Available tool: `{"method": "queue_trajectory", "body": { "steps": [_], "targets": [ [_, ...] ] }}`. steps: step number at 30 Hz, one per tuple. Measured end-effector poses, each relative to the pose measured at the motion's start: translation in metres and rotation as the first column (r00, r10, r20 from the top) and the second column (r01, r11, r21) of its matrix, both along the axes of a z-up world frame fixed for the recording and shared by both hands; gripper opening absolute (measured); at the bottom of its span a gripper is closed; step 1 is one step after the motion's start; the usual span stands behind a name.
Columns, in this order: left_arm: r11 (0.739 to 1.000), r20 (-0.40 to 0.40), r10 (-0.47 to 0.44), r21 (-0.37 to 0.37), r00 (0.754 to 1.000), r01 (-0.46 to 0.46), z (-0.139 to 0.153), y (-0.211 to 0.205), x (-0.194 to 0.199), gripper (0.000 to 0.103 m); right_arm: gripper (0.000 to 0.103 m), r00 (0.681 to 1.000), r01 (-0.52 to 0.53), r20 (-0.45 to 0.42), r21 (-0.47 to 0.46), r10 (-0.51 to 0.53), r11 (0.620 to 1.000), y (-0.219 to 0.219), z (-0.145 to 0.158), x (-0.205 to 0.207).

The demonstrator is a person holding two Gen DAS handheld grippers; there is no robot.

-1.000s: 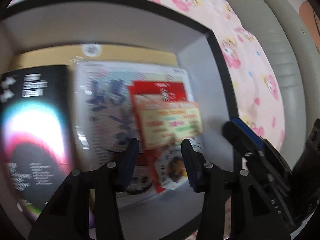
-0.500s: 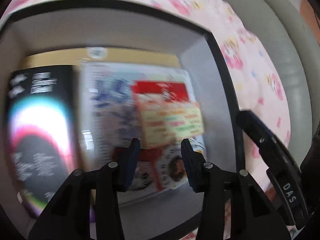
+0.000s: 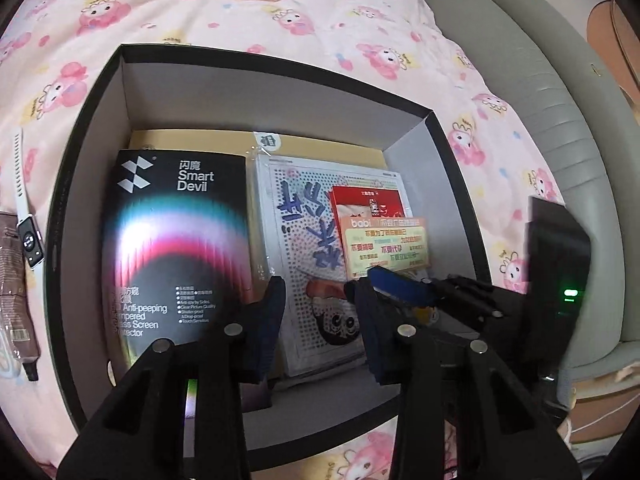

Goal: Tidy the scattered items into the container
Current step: 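Open the right gripper and release the babi pack against the picture card, then move the right gripper back toward the scattered items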

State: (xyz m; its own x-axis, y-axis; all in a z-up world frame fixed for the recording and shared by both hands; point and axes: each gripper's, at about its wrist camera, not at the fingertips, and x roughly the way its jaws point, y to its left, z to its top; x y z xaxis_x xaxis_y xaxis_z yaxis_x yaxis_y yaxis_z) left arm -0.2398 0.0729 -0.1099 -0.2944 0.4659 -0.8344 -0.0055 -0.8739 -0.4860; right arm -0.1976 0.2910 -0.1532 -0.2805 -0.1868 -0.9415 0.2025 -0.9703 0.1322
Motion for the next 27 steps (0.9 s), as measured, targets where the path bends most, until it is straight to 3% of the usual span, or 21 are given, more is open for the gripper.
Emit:
{"method": "queue_trajectory", "body": {
  "steps": [5, 11, 19, 23, 27],
  "targets": [
    [1.000, 0.007, -0.016, 0.000, 1.000, 0.016, -0.004, 0.017, -0.006, 0.035, 0.019, 0.997, 0.083, -0.014, 0.070, -0.082, 0.994, 0.015, 0.001, 0.000],
    [0.999, 0.000, -0.047, -0.020, 0.999, 0.047, -0.004, 0.037, -0.014, 0.035, 0.020, 0.989, 0.131, -0.069, 0.030, -0.128, 0.991, 0.029, 0.020, 0.011],
    [0.988, -0.027, -0.034, -0.150, 0.999, 0.029, -0.001, 0.056, -0.024, 0.046, 0.024, 0.972, 0.181, -0.157, 0.045, -0.172, 0.982, 0.047, 0.042, 0.021],
    [0.998, 0.015, -0.033, -0.056, 0.999, 0.034, -0.012, 0.057, -0.031, 0.046, 0.024, 0.939, 0.253, -0.247, 0.026, -0.239, 0.967, 0.062, 0.064, 0.028],
    [0.996, 0.045, -0.089, -0.023, 0.995, 0.090, -0.023, 0.076, -0.033, 0.043, 0.028, 0.899, 0.329, -0.314, 0.026, -0.305, 0.944, 0.075, 0.074, 0.028]
  ]
}}
